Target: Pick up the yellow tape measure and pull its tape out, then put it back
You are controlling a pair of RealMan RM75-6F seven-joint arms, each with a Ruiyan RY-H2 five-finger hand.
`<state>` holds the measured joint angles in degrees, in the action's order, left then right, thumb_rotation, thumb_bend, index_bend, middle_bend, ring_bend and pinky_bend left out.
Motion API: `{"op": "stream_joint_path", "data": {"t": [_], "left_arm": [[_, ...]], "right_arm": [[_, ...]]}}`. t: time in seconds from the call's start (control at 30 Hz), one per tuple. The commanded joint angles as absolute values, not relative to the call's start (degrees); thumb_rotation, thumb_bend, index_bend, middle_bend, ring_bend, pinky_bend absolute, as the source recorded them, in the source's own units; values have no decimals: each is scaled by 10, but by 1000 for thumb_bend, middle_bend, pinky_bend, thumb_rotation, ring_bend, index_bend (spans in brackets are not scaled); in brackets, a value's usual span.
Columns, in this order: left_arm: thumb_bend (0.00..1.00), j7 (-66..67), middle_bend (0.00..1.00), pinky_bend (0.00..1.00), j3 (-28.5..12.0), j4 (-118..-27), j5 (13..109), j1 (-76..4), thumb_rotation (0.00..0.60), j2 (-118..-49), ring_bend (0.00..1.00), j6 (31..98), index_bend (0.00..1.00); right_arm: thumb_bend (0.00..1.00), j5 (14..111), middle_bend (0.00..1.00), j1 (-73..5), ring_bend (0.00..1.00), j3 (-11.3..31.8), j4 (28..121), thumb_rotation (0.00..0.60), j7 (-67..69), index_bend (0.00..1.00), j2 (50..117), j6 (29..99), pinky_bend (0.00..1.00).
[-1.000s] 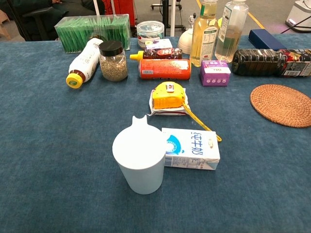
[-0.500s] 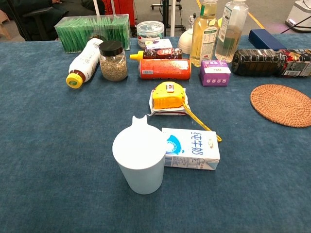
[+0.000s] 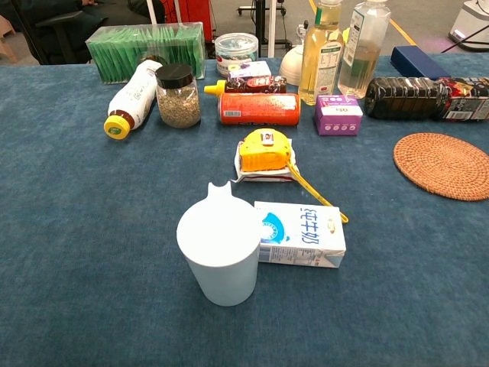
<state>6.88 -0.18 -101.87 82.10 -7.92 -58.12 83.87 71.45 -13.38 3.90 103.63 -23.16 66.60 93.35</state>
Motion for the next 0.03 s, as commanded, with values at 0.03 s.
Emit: {"op": "stream_joint_path", "data": {"t": [0.03], "left_arm": [[296,68,457,486,-3,-1017,821,-79,600,-582,340,837,660]], "right_arm": [[326,716,784,-132,844,42,1037,600,-234,799,667,933,740]]}}
